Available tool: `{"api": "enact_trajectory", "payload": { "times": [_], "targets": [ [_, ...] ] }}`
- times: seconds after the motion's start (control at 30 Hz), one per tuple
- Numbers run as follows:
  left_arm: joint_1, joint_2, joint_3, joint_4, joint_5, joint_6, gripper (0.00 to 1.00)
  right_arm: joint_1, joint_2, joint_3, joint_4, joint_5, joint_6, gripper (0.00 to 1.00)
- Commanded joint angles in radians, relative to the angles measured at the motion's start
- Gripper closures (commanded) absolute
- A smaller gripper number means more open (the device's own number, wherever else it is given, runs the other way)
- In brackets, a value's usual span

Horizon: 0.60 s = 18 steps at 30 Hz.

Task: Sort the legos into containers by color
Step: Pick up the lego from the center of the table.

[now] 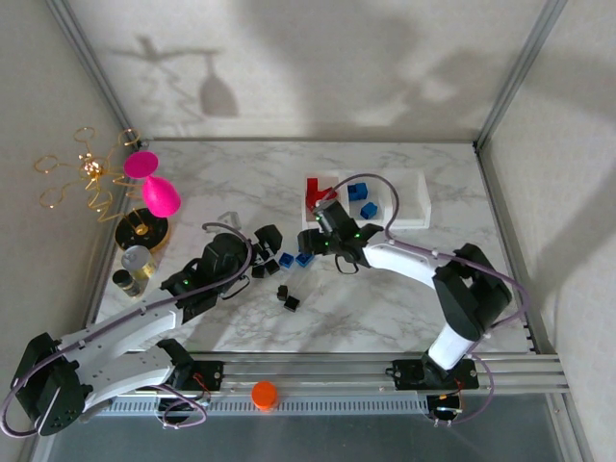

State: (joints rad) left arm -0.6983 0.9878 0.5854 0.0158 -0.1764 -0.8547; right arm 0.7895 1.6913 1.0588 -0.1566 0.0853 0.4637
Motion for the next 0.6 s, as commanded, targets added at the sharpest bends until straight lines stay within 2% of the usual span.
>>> {"api": "enact_trajectory", "payload": {
  "times": [0.0,0.3,0.57],
  "targets": [
    [0.008,-0.019,-0.014,-0.031,-0.034,-0.018,0.00,0.021,0.060,0.055,0.020,0.033,0.056,0.30],
    [0.008,-0.045,-0.019,-0.040,-0.043,-0.020,0.00,0.032,0.218,0.178,-0.006,0.132,0.040,0.37],
    [0.010,-0.042,-0.020,-0.031,-0.044,-0.014,0.00,0.040,0.300,0.240,-0.010,0.156,0.025,0.42]
  ]
}}
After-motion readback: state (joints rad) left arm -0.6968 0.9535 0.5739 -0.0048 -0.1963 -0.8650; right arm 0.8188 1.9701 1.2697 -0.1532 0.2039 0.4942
